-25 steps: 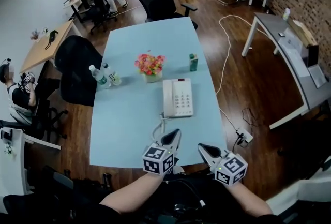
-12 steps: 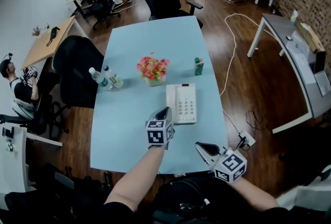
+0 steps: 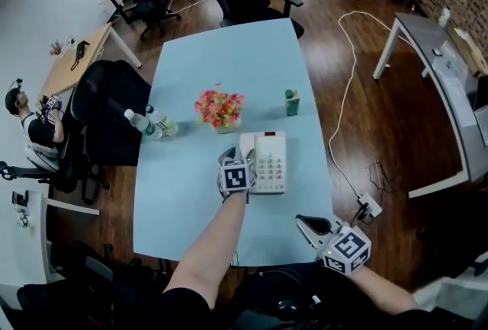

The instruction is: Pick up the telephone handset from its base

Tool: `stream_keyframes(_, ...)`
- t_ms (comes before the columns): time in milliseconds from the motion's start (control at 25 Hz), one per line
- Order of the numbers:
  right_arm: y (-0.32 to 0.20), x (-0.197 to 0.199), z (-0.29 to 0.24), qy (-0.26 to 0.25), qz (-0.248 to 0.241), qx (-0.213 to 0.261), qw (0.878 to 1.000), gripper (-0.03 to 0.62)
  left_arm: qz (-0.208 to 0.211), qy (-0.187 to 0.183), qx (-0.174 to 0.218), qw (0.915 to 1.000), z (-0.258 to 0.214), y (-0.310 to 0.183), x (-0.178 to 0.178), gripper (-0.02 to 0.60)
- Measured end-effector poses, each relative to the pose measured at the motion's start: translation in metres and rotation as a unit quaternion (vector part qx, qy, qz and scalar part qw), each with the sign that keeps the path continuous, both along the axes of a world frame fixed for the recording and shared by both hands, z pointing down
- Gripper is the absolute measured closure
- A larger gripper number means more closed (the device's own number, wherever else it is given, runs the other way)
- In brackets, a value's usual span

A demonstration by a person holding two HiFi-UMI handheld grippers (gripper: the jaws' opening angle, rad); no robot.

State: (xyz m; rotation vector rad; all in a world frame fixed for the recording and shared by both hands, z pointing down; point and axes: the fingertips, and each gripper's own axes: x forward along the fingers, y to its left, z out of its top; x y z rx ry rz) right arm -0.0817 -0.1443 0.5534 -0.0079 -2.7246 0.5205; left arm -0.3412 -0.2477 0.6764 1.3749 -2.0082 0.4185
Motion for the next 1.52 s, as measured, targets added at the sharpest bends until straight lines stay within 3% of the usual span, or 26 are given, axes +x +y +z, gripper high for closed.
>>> stream_keyframes(360, -0.025, 0.016, 0.012, 0.004, 0.032, -0.014, 0.999, 0.577, -0.005, -0.008, -0.035, 0.9994, 0.029, -0.023, -0.005, 0.321)
stream_keyframes(680, -0.028, 0.018, 0.012, 0.008, 0.045, -0.013, 0.999, 0.577, -0.009, 0.005, -0.018, 0.9998, 0.024, -0.026, -0.006, 0.337)
stream_keyframes(1120, -0.005, 0.006, -0.004, -0.004, 0.038, 0.011, 0.999, 0.577, 0.020, 0.066, 0.094, 0.9932, -0.038, -0.003, 0.008, 0.341)
stream_keyframes(1280, 0.014, -0.005, -0.012, -0.019, 0.026, 0.020, 0.999, 0.576, 0.017, 0.098, 0.159, 0.9823, -0.073, 0.033, 0.010, 0.341)
stream_keyframes(1520, 0.052, -0.021, -0.024, -0.032, 0.002, 0.028, 0.999, 0.577, 0.033, 0.144, 0.242, 0.9591, -0.125, 0.100, 0.024, 0.341)
